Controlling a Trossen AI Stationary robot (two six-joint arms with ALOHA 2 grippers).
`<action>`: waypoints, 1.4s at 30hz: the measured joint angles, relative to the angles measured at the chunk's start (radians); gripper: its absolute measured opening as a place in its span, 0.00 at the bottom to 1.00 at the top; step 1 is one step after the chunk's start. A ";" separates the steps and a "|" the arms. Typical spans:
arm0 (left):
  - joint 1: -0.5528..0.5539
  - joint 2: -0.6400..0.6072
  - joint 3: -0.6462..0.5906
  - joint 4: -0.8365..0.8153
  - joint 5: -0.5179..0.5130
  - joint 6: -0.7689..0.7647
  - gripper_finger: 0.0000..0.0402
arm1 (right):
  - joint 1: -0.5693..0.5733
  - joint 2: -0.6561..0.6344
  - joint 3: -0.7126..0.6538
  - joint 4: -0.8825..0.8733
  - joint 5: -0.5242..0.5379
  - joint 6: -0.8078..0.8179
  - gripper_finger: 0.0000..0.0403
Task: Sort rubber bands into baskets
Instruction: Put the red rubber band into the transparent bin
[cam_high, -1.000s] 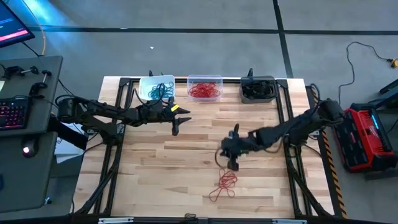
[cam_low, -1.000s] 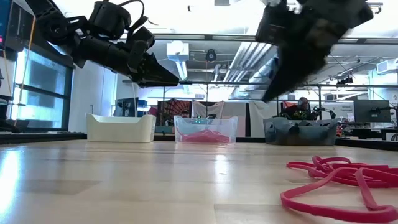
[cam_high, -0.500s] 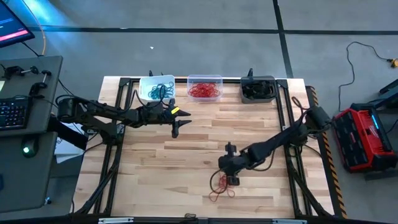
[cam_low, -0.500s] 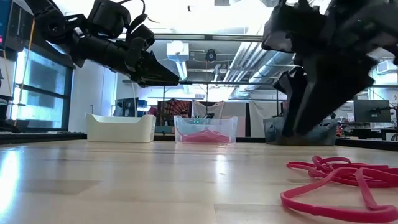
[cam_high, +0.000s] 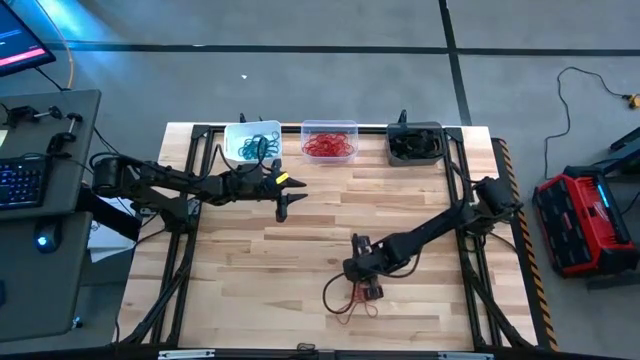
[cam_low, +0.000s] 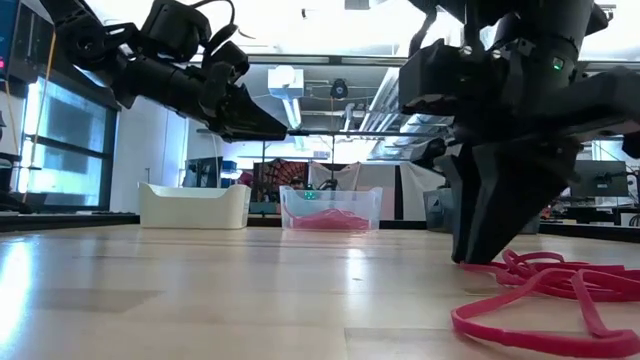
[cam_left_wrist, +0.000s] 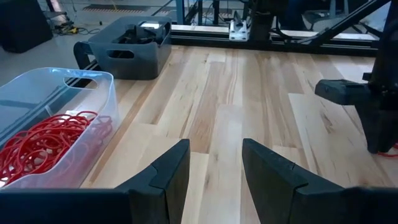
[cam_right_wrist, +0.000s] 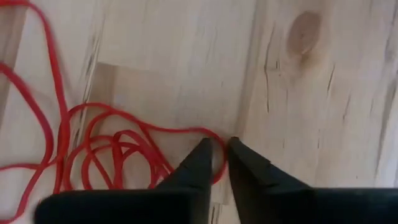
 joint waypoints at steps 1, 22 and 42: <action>0.000 0.000 0.000 -0.001 0.000 0.000 0.35 | -0.004 0.000 0.000 -0.002 -0.003 -0.009 0.07; -0.038 0.000 0.000 -0.008 -0.004 -0.025 0.35 | -0.253 -0.009 0.136 -0.035 0.368 -0.320 0.00; -0.053 0.000 0.000 -0.013 -0.077 -0.024 0.14 | -0.602 -0.010 0.313 0.187 0.450 -0.587 0.00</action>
